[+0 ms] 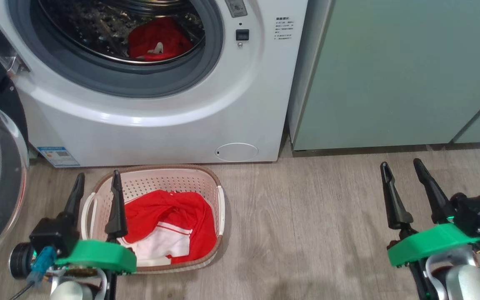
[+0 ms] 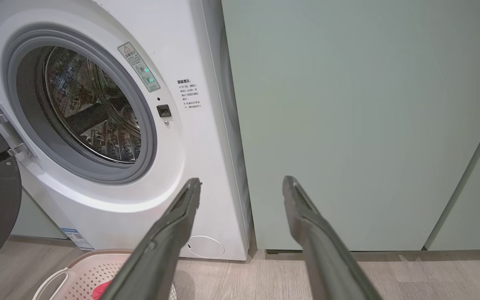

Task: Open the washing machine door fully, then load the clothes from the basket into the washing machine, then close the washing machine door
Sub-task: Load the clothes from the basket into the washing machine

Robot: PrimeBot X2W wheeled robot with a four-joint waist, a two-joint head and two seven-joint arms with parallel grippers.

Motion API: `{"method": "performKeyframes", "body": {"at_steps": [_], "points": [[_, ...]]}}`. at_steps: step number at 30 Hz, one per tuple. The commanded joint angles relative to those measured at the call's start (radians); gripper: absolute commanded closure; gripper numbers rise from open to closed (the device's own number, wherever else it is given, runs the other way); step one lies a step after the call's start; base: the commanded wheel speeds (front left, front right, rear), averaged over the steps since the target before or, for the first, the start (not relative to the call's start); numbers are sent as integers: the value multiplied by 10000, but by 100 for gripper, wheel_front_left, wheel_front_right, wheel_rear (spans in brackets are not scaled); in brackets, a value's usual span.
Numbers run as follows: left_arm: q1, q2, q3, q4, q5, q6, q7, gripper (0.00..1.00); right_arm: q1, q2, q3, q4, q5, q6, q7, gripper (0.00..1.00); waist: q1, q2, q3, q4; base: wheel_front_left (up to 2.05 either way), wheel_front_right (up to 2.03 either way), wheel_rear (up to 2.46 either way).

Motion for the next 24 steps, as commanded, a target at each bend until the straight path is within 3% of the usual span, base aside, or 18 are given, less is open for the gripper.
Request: {"method": "performKeyframes", "body": {"at_steps": [1, 15, 24], "points": [[-222, 123, 277, -327, -87, 66, 2, 0, -141, -35, 214, -383, 24, 0, -9, 0, 1, -1, 19, 13, 0, 0, 0], [-912, 275, 307, 0, -146, 79, -18, 0, -448, -35, 294, -722, 44, 0, -37, 0, 1, -1, 957, 93, 0, 0, 0], [-2801, 508, 288, 1732, -288, -259, -14, 0, -1246, -35, 569, -1130, 111, 0, -198, 0, 1, -1, 3120, -128, 0, 0, 0]]}}
